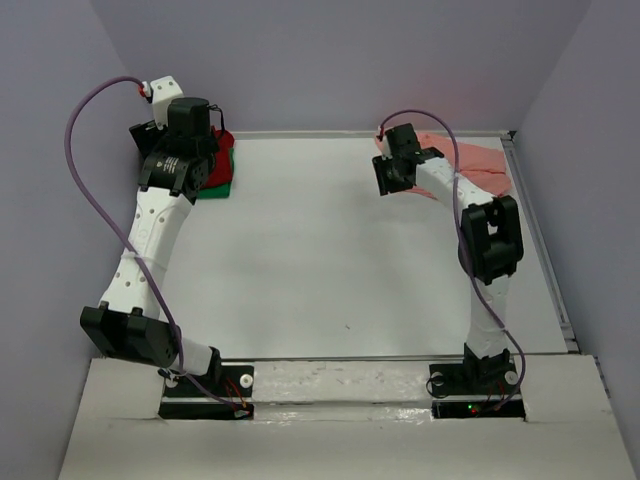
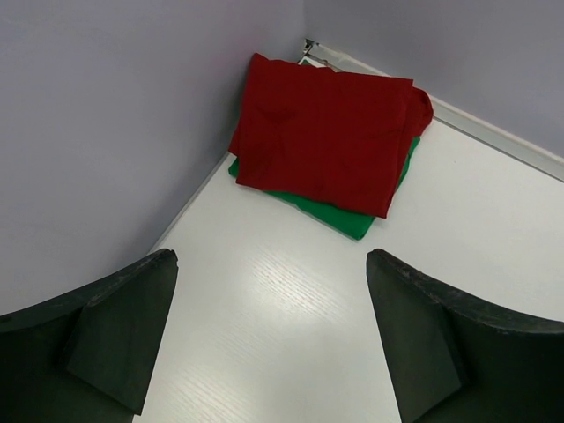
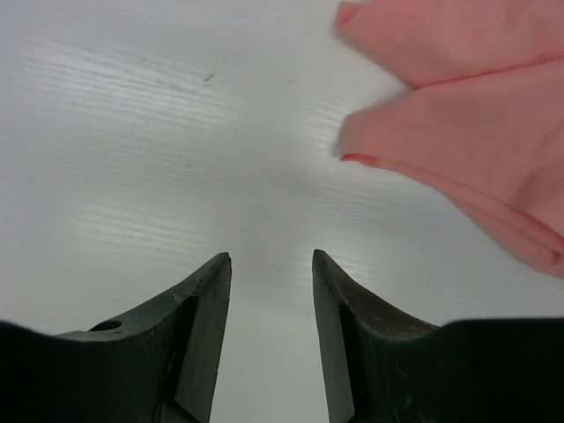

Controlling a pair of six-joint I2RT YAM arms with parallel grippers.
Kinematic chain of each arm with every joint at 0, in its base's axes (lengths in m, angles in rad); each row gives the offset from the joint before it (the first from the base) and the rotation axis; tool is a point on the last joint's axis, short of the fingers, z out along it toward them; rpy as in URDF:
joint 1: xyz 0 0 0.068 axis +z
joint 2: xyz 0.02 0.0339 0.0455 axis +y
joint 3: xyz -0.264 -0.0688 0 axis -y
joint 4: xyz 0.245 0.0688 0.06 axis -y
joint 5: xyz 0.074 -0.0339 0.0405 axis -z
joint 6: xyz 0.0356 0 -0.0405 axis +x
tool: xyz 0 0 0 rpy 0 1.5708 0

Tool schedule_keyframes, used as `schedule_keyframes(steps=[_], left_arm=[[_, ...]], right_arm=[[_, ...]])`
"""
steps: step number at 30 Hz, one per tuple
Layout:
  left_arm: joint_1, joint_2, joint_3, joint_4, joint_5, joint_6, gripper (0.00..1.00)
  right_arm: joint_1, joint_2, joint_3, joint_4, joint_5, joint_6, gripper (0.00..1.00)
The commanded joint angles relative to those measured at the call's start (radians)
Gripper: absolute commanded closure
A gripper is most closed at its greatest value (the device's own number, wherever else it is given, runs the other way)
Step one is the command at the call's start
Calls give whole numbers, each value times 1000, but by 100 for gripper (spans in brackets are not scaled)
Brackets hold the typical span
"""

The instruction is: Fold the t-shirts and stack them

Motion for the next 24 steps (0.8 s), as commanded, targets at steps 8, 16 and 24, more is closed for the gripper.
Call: schedule_keyframes(steps=[8, 16, 24], left_arm=[[-11, -7, 6, 26, -8, 13, 1], [-15, 13, 5, 27, -6, 13, 1], [-17, 19, 14, 26, -6, 11, 1]], right_arm=[[-30, 65, 15, 50, -42, 46, 55], [-81, 75, 64, 45, -88, 15, 52], [-81, 147, 118, 30, -141, 3, 36]])
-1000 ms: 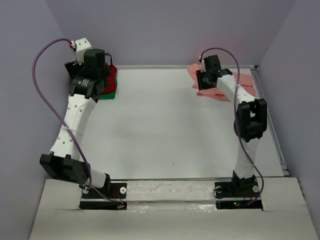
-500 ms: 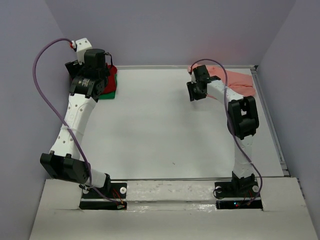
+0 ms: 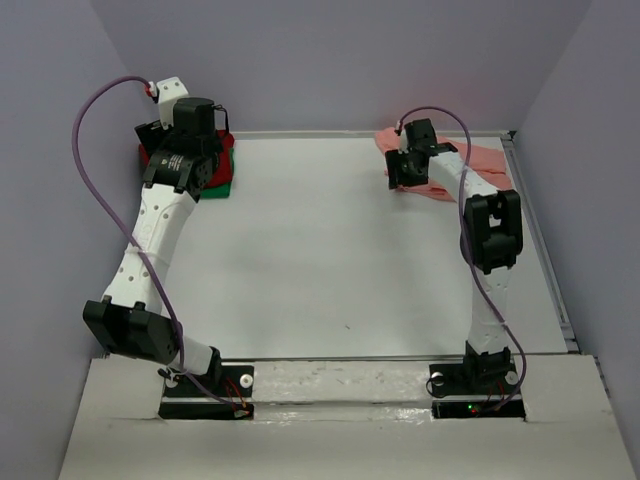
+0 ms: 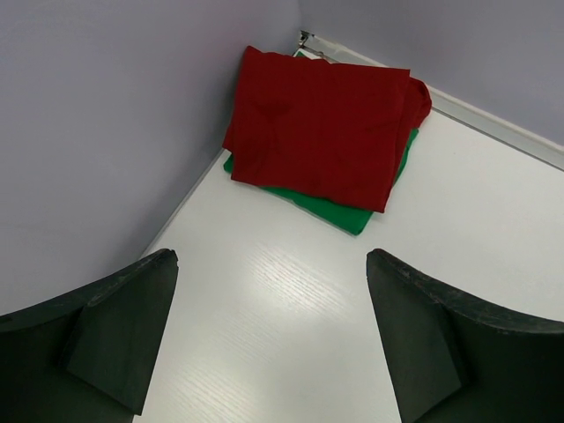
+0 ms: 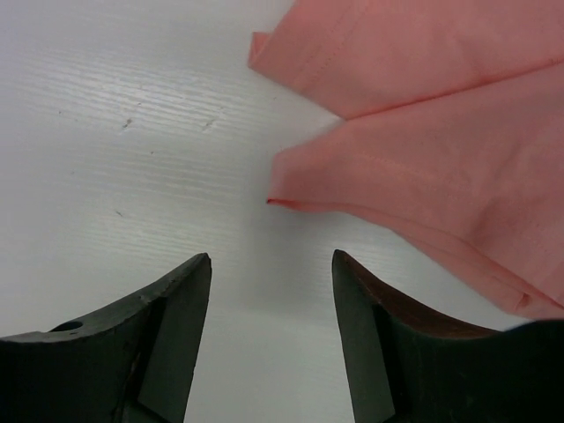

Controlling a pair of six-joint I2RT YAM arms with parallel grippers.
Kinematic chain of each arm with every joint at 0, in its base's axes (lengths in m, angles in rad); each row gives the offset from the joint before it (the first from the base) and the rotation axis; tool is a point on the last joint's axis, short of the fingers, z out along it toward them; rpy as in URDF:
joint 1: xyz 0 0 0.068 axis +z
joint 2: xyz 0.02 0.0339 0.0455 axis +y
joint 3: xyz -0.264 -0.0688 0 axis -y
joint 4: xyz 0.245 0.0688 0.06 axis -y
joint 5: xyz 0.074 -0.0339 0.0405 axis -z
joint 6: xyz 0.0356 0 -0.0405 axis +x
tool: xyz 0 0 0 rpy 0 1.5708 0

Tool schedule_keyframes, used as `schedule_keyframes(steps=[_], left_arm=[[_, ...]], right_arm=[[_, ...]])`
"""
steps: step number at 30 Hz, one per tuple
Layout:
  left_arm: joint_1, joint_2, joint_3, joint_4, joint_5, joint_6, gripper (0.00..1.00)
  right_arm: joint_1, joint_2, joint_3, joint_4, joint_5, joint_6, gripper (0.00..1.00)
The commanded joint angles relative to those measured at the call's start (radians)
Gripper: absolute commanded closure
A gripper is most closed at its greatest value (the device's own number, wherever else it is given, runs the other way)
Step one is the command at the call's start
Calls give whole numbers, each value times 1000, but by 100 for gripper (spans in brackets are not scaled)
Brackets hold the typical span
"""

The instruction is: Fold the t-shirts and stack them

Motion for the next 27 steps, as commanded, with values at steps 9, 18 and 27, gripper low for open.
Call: schedule_keyframes(steps=[9, 18, 27], left_arm=[[-11, -1, 9, 27, -14, 13, 1], [-24, 19, 12, 24, -20, 14, 1], [-27, 25, -4, 33, -22, 11, 1]], right_arm=[[2, 151, 188, -15, -36, -53, 33], [2, 150, 240, -37, -47, -49, 39], [2, 104, 196, -31, 16, -63, 39]])
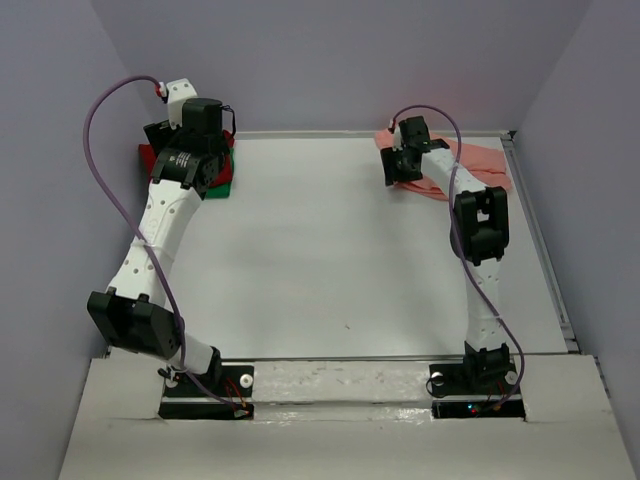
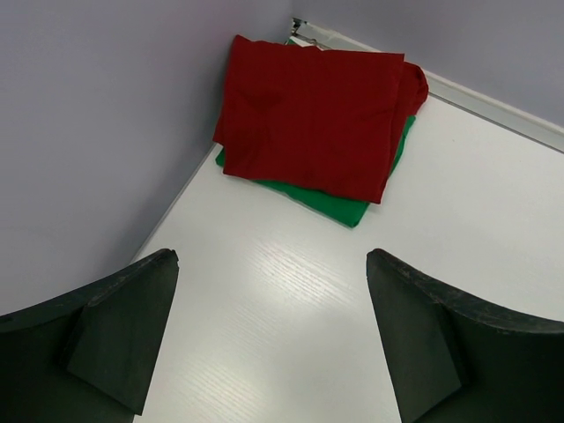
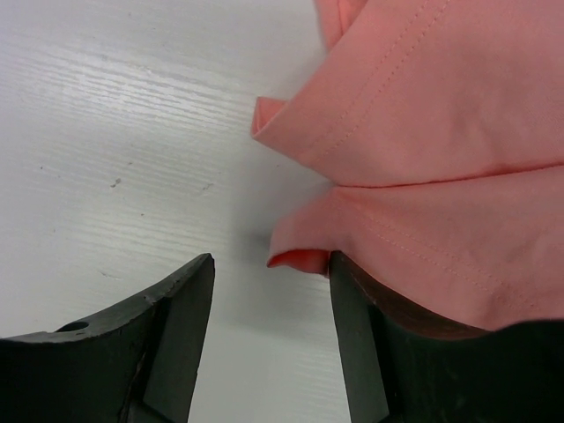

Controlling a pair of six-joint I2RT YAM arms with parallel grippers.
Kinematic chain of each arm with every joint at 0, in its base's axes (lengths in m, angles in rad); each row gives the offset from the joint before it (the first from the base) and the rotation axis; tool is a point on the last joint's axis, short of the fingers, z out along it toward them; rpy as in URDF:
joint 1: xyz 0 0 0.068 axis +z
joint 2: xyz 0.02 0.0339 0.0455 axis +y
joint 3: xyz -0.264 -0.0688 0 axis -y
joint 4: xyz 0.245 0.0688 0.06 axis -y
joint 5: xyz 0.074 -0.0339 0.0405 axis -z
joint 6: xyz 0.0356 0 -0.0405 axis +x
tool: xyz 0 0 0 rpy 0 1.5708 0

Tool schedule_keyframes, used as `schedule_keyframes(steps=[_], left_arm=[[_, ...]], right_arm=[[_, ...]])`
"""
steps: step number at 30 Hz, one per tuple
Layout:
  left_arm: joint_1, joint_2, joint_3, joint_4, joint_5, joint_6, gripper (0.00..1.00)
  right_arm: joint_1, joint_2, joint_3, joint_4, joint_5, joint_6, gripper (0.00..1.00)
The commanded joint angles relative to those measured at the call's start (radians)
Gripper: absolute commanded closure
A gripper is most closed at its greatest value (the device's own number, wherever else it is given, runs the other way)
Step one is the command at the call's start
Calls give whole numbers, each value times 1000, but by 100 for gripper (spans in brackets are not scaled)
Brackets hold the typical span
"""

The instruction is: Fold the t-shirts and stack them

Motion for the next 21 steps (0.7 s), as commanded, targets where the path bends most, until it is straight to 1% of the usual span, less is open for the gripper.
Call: schedule_keyframes(steps=[1, 2, 3, 5, 7, 9, 11, 14, 21], left_arm=[[-8, -11, -11, 35, -21, 10, 1], [-8, -16, -15, 46, -23, 9, 1], [-8, -18, -29, 53, -21, 9, 1], [-8, -22, -38, 70, -12, 12, 1], [-9, -21, -41, 73, -9, 10, 1], [-8, -25, -52, 90, 1, 17, 1], [-9, -33, -60, 98, 3, 17, 1], [-9, -36, -72, 109, 6, 18, 1], [-11, -48, -86, 122, 12, 20, 1]], right_arm=[[-4, -79, -29, 17, 38, -18, 34], [-4, -94, -59, 64, 38, -20, 30], [-4, -132, -132, 92, 59, -18, 26], [-4, -168, -191, 144, 75, -14, 19], [-4, -215, -251, 178, 79, -12, 17], [-4, -234, -274, 213, 84, -17, 17], [-4, -242, -279, 217, 86, -23, 19], [-4, -235, -291, 273, 63, -43, 24], [-4, -202, -326, 408, 55, -92, 23]])
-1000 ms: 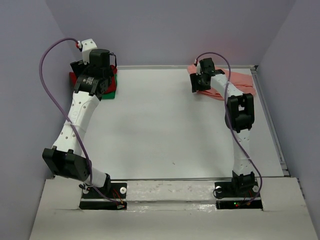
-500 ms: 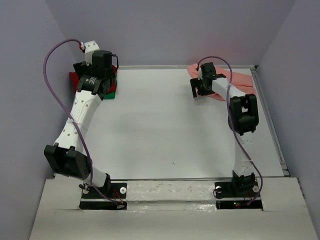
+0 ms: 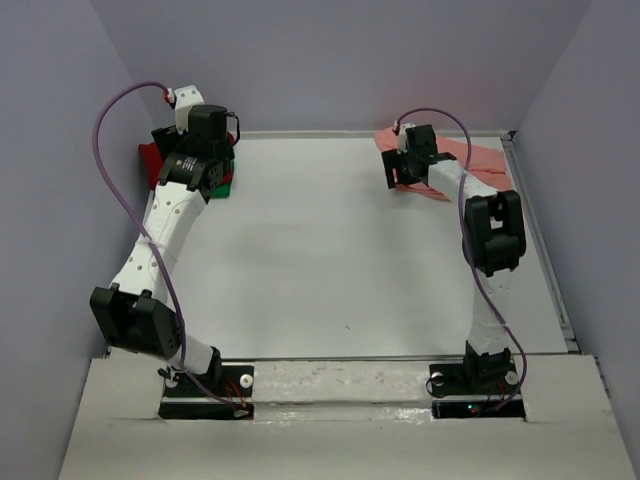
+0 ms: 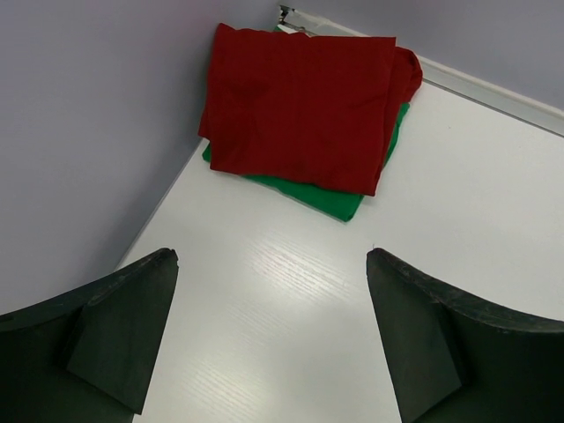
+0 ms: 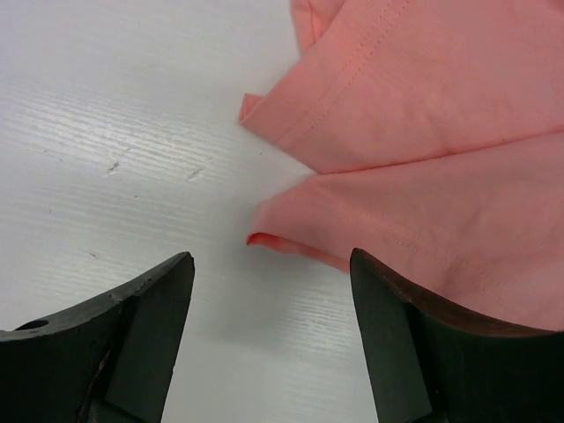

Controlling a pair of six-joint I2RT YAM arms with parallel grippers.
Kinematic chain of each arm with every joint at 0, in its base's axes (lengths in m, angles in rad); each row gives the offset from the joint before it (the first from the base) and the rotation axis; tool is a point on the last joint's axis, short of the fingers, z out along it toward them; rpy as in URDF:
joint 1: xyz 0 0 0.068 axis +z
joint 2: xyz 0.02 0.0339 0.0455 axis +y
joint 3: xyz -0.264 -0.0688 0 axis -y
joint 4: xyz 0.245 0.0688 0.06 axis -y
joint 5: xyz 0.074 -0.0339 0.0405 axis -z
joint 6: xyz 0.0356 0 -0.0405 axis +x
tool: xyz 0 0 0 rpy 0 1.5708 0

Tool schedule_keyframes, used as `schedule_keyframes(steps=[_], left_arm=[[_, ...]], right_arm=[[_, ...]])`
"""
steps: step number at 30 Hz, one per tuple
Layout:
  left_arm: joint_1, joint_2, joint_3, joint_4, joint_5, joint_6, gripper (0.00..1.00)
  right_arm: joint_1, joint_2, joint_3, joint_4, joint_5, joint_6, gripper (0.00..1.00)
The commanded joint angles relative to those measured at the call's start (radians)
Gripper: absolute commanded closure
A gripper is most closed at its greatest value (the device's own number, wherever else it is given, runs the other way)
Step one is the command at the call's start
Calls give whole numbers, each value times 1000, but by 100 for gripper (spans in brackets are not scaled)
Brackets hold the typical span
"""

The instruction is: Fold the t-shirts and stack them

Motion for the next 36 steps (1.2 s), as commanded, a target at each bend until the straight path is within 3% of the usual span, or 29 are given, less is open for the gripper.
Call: schedule_keyframes(steps=[1, 6, 13, 36], left_arm=[[-5, -50, -8, 49, -3, 12, 1], [-6, -61, -13, 58, -1, 18, 1], [-9, -63, -6, 58, -3, 22, 1], [-9, -70, 3, 52, -1, 18, 1]], right_arm=[[-13, -8, -25, 155, -14, -45, 23], [-13, 13, -39, 239, -58, -50, 23], [-13, 43, 24, 177, -55, -27, 31], [-13, 21, -23, 60, 24, 105, 35]])
